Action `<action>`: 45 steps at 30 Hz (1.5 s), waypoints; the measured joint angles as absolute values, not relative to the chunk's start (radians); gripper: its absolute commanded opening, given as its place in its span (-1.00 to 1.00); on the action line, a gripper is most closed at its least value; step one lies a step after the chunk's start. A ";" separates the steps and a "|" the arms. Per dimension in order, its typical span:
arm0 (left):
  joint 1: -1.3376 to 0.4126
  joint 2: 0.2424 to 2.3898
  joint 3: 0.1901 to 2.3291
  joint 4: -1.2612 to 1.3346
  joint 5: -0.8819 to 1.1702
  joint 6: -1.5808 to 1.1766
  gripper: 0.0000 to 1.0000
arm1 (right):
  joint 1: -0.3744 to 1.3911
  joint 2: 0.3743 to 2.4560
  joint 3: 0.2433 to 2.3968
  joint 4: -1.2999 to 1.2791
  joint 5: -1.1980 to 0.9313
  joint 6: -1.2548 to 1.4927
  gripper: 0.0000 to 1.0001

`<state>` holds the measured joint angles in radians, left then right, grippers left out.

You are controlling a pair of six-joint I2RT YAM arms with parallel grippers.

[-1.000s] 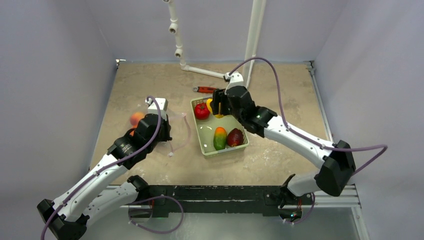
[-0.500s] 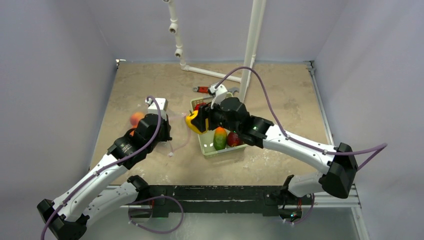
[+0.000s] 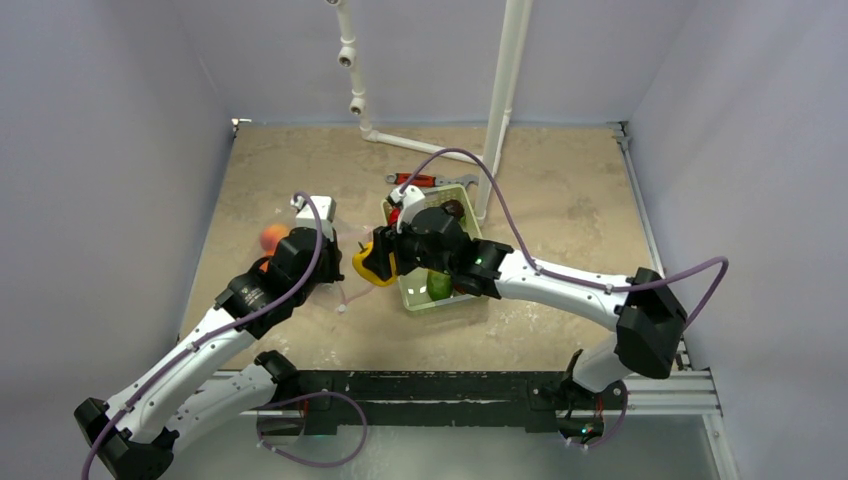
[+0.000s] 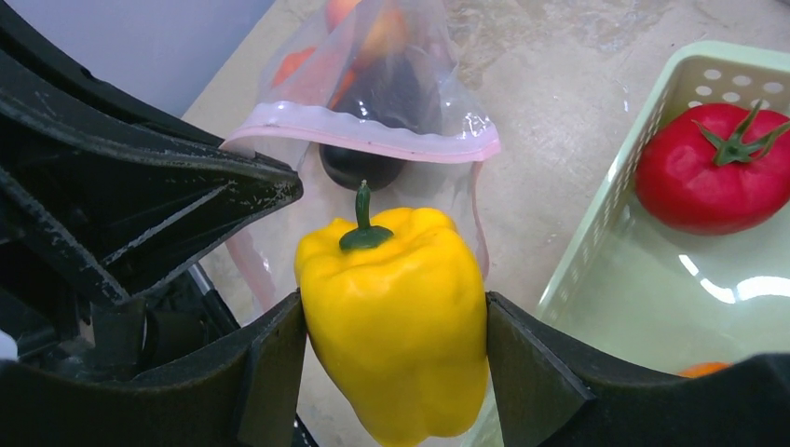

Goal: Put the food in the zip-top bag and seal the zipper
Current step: Place the fake vegetable in the zipper food storage bag.

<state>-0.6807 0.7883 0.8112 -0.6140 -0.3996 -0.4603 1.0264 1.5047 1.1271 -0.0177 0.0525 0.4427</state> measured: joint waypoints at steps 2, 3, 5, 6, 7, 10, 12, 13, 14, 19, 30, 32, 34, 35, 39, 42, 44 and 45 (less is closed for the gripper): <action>-0.681 0.790 0.811 -0.614 -0.400 -0.460 -1.00 | 1.028 1.521 1.130 -0.002 0.052 0.449 -0.12; -0.681 0.791 0.811 -0.614 -0.400 -0.460 -1.00 | 1.028 1.530 1.133 0.006 0.052 0.452 -0.12; -0.681 0.793 0.811 -0.614 -0.400 -0.460 -1.00 | 1.029 1.552 1.140 0.024 0.052 0.456 -0.12; -0.681 0.793 0.811 -0.614 -0.400 -0.460 -1.00 | 1.029 1.567 1.148 0.032 0.052 0.460 -0.12; -0.681 0.794 0.811 -0.614 -0.400 -0.460 -1.00 | 1.029 1.581 1.155 0.039 0.053 0.463 -0.12; -0.681 0.794 0.811 -0.614 -0.400 -0.460 -1.00 | 1.032 1.624 1.177 0.056 0.054 0.472 -0.11; -0.681 0.794 0.811 -0.614 -0.400 -0.460 -1.00 | 1.036 1.651 1.191 0.068 0.057 0.476 -0.10; -0.681 0.794 0.811 -0.614 -0.400 -0.460 -1.00 | 1.038 1.665 1.198 0.072 0.058 0.479 -0.09; -0.681 0.794 0.811 -0.614 -0.399 -0.460 -1.00 | 1.040 1.678 1.204 0.078 0.060 0.480 -0.07; -0.681 0.794 0.811 -0.614 -0.400 -0.460 -1.00 | 1.047 1.722 1.235 0.092 0.072 0.490 0.30; -0.680 0.794 0.810 -0.615 -0.412 -0.459 -1.00 | 1.045 1.781 1.281 0.090 0.141 0.522 0.91; -0.680 0.794 0.810 -0.615 -0.413 -0.459 -1.00 | 1.045 1.781 1.281 0.090 0.143 0.524 0.91; -0.680 0.794 0.810 -0.615 -0.414 -0.459 -1.00 | 1.045 1.780 1.281 0.089 0.146 0.525 0.89; -0.680 0.794 0.810 -0.615 -0.414 -0.459 -1.00 | 1.045 1.779 1.281 0.089 0.148 0.527 0.89; -0.680 0.794 0.810 -0.615 -0.414 -0.459 -1.00 | 1.045 1.754 1.267 0.088 0.159 0.537 0.85; -0.680 0.795 0.810 -0.615 -0.413 -0.459 -1.00 | 1.047 1.703 1.233 0.089 0.164 0.547 0.81; -0.680 0.795 0.810 -0.615 -0.412 -0.460 -1.00 | 1.047 1.665 1.210 0.090 0.166 0.557 0.77; -0.680 0.795 0.810 -0.615 -0.411 -0.460 -1.00 | 1.047 1.645 1.198 0.091 0.167 0.564 0.76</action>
